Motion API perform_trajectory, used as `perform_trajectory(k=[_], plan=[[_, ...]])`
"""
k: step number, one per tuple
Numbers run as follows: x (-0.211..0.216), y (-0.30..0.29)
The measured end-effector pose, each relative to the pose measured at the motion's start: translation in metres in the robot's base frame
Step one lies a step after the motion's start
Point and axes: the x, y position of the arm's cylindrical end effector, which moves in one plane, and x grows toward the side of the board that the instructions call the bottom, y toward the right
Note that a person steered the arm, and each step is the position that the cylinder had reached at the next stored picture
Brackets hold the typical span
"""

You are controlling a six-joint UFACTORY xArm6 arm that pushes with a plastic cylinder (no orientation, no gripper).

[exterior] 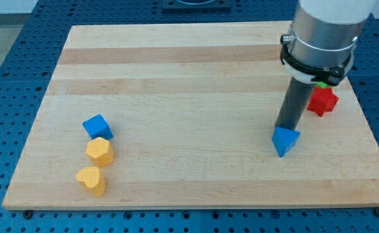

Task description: Move the blue triangle to the bottom left corner of the board

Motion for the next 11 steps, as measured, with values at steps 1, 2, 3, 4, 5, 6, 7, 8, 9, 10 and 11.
perform_trajectory(k=[1, 2, 3, 4, 5, 6, 7, 8, 9, 10, 11], plan=[[-0.005, -0.020], [-0.006, -0.033], [-0.010, -0.038], [0.048, -0.017], [0.056, -0.010], [0.089, 0.042], [0.089, 0.042], [0.088, 0.056], [0.088, 0.051], [0.057, 0.013], [0.042, 0.027]])
